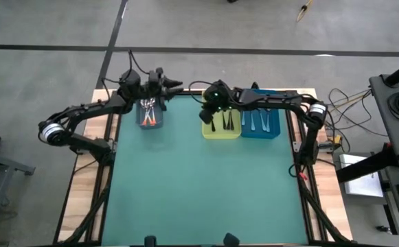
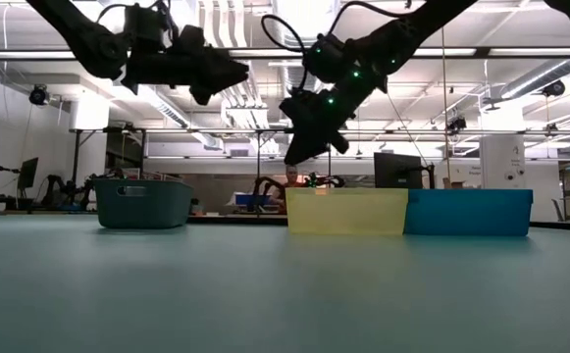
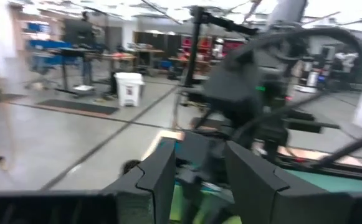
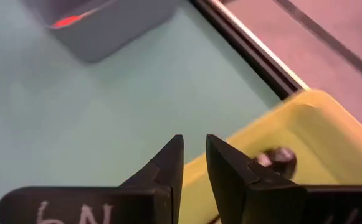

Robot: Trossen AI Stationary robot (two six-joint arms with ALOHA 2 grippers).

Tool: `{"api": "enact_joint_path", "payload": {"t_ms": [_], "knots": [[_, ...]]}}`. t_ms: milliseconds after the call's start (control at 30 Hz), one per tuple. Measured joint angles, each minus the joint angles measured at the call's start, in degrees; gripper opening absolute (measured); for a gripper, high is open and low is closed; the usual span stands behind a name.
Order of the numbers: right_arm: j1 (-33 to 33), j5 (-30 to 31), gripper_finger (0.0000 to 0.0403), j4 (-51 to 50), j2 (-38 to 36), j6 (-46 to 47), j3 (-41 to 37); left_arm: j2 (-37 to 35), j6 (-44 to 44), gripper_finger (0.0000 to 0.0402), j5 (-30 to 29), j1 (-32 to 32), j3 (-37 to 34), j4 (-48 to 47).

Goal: Sort silverware by color (type)
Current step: Return to Home Position

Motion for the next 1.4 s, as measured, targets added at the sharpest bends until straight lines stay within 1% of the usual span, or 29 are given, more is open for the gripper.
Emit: {"api": "enact_joint_path", "payload": {"t_ms": [133,233,300,367,433,533,633,733,800,900,1033,1200,1400], "knots": [[0.0,-3.0,0.0059,3.35,-1.29,-5.54,-2.5,-2.61,0.19,0.0109,0.08,-4.01,-2.17,-0.18],[0.0,-3.39,0.0059,5.08,-3.42,-7.53,-5.59,-6.12,0.47,0.0097,0.33,-5.92,-4.45,-0.58],[0.0,-3.5,0.0059,5.9,-5.5,-8.72,-8.48,-9.5,1.45,0.009,0.47,-6.11,-6.61,-2.12],[-0.02,-3.67,0.0059,8.14,-7.92,-10.13,-12.07,-13.68,3.28,0.0084,1.2,-5.31,-9.23,-5.41],[-0.07,-5.21,0.0059,11.17,-10.99,-11.76,-16.47,-18.43,3.67,0.0081,1.33,-4.12,-12.09,-7.63],[-0.13,-8.47,0.0059,17.59,-15.9,-14.26,-23.67,-25.57,5.13,0.0079,1.56,-3.49,-16.66,-7.91],[-0.13,-9.18,0.0059,22.05,-20.65,-14.62,-30.2,-32.42,6.49,0.0079,1.97,-3.56,-21.17,-8.42],[-0.18,-9.11,0.0059,24.35,-25.76,-14.92,-35.78,-39.23,6.38,0.0079,1.72,-3.48,-24.53,-8.44],[-0.22,-9.05,0.0059,25.08,-29.34,-15.12,-39.13,-43.47,6.25,0.0079,1.74,-3.49,-26.53,-10.08],[-0.31,-9.15,0.0059,25.56,-34.52,-15.17,-43.48,-48.74,4.26,0.0079,1.66,-3.51,-29.09,-10.93],[-0.39,-9.16,0.0059,25.75,-41.38,-15.17,-48.25,-54.4,1.18,0.0079,1.56,-3.51,-31.09,-11.55],[-0.39,-9.15,0.0059,25.99,-49.32,-15.13,-53.44,-60.46,1.55,0.0079,1.56,-3.51,-32.24,-17.15],[-0.39,-9.16,0.0059,29.29,-57.01,-14.95,-58.67,-64.54,1.76,0.0079,1.58,-3.51,-32.87,-23.3]]}}
